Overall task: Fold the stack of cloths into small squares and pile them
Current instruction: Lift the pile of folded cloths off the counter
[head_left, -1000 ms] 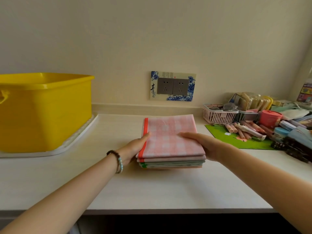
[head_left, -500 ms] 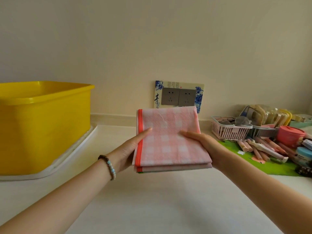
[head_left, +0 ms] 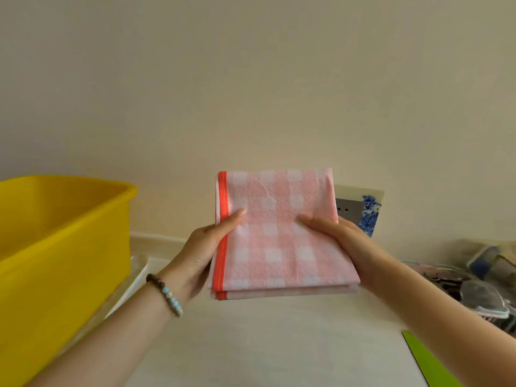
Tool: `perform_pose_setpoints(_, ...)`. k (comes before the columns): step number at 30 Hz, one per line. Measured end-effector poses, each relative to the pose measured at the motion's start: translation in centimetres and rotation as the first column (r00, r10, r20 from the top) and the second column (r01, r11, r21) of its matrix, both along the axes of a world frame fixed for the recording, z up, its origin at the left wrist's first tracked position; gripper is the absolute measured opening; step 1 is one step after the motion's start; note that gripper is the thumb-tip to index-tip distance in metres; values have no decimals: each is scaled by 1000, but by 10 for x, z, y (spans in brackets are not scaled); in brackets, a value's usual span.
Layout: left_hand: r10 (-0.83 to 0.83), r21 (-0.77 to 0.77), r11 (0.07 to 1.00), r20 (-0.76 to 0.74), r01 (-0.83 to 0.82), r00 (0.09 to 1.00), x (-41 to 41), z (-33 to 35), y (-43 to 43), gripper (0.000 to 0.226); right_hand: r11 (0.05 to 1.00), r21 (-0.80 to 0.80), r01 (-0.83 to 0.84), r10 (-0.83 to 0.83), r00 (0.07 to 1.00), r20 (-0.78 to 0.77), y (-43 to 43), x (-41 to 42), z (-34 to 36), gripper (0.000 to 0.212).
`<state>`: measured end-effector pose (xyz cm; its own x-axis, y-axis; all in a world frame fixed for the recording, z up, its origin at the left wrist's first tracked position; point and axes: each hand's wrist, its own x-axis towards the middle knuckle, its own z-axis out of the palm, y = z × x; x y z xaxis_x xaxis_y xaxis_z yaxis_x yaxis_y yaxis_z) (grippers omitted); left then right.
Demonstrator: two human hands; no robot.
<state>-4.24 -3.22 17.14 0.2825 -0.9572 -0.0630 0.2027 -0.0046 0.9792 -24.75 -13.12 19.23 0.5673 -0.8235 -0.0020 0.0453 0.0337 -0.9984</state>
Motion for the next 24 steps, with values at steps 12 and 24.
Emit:
perform_pose_setpoints(12,393,11,920,-6,-392,920,135,172,71,69,894,-2,-448,443,885,-141,20,170,188,41)
perform_pose_setpoints(24,498,306,837,-80,-454,863,271,126,174,35,755,105,-647,637,686,-352,49,381,153,61)
